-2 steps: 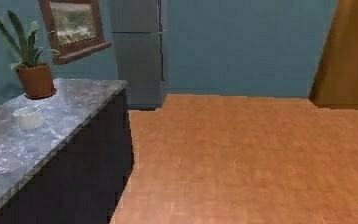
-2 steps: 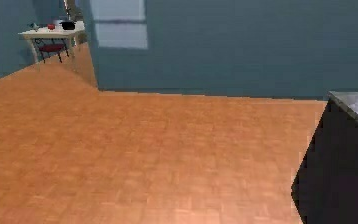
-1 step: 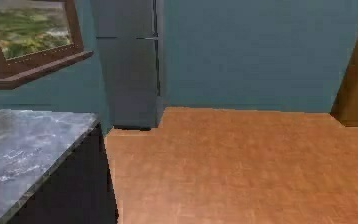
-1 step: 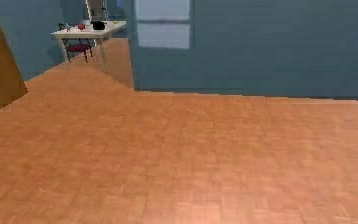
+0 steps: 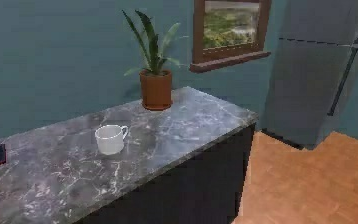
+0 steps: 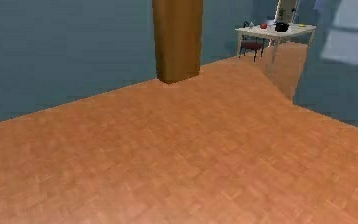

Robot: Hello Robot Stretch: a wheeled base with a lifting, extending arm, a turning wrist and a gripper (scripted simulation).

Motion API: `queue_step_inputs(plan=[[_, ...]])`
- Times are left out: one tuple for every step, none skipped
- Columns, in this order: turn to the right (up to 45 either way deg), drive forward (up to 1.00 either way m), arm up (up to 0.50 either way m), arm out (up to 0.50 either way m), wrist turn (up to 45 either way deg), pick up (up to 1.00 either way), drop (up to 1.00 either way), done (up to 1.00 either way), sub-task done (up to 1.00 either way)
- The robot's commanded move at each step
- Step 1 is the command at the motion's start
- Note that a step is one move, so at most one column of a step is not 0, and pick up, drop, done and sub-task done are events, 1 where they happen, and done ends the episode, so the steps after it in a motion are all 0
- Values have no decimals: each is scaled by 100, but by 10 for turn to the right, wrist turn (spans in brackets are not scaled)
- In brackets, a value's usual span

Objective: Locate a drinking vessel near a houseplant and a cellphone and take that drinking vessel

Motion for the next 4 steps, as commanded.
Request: queue_step_inputs(plan=[[-450, 0, 0, 0, 0, 0, 0, 0, 0], [-450, 0, 0, 0, 0, 0, 0, 0, 0], [-180, 0, 0, 0, 0, 0, 0, 0, 0], [0, 0, 50, 0, 0, 0, 0, 0, 0]])
